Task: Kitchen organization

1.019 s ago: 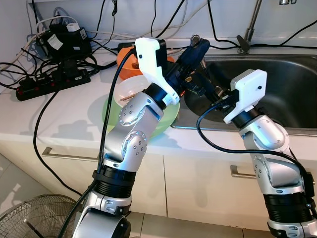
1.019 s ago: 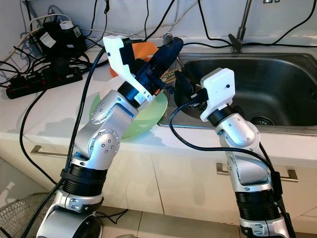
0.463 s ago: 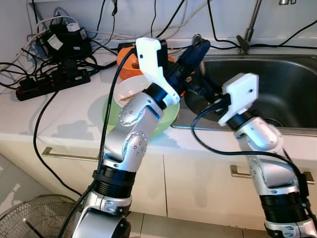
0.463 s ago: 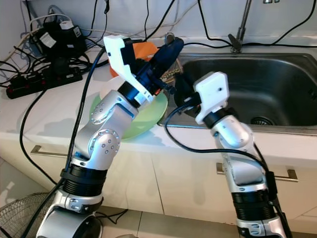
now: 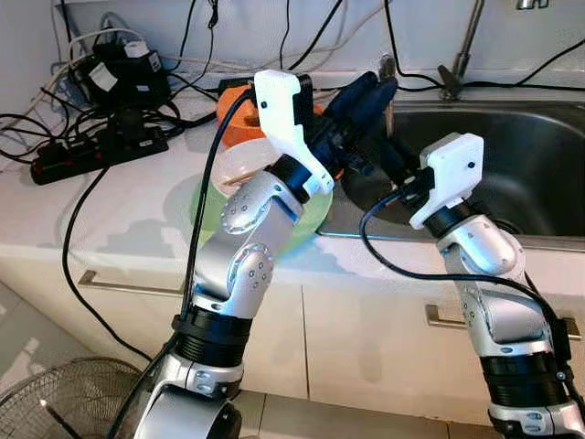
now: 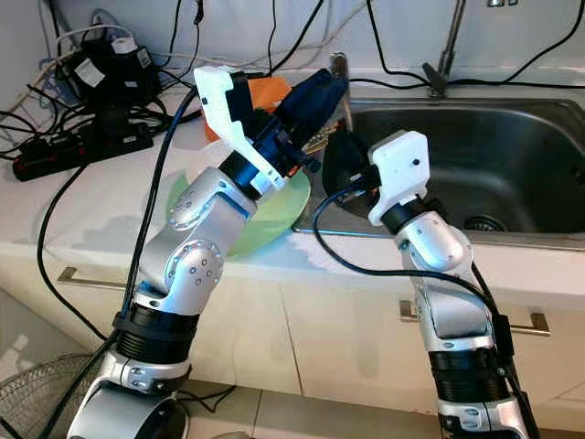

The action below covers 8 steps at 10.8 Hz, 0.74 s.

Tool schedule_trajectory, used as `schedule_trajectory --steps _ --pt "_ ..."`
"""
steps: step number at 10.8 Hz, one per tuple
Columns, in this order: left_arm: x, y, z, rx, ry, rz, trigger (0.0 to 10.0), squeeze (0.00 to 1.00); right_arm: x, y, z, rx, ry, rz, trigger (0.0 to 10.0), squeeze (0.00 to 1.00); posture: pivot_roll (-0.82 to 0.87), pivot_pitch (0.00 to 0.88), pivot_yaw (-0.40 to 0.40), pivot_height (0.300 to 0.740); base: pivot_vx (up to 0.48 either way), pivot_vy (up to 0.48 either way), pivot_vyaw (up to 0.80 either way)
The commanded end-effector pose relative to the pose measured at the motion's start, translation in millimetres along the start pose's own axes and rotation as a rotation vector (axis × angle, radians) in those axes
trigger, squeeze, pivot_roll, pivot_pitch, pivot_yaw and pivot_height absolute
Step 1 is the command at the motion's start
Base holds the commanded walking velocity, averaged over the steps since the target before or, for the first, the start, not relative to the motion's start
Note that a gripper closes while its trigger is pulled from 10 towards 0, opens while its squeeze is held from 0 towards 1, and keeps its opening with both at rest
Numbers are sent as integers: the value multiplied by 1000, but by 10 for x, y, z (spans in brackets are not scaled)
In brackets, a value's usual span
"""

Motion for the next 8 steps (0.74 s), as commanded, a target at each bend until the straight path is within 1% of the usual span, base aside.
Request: schedule_trajectory --steps 1,2,3,4,5,6,7,8 --pt "-27 35 -8 9 6 15 10000 1000 55 76 37 -25 -13 32 0 0 2 0 97 740 0 0 0" --pt "-34 35 -17 14 13 15 10000 1000 61 46 99 -41 -44 20 0 0 5 0 96 740 0 0 0" --pt "-95 -12 -67 57 41 -16 10000 0 74 -14 348 -58 -176 2 2706 0 13 0 94 740 0 0 0" --pt "-158 -78 -120 83 67 -53 10000 0 86 -44 520 -81 -272 -13 10000 0 15 0 94 740 0 0 0" --pt "-215 -112 -157 93 82 -75 10000 0 99 -71 612 -85 -317 -30 10000 0 22 0 92 740 0 0 0" --pt "-273 -148 -190 111 92 -100 10000 0 111 -80 674 -61 -347 -22 10000 0 27 0 91 740 0 0 0" --pt "-383 -229 -246 156 112 -150 10000 0 127 -131 755 -61 -397 -31 10000 0 35 0 90 740 0 0 0" --pt "-500 -356 -259 196 106 -211 10000 0 128 -214 818 -55 -447 -48 10000 0 38 0 90 740 0 0 0"
Point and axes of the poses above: a point about 5 cm out from each wrist's last joint towards the gripper, its own x axis pointing out of the wrist towards the gripper, its own y axis along the axis of the wrist's last joint, z = x × y, the point moved 2 cm from there along x, pointing out of the wrist towards the gripper, and after that the axes turned 7 degrees about x, right-handed, at the moved point
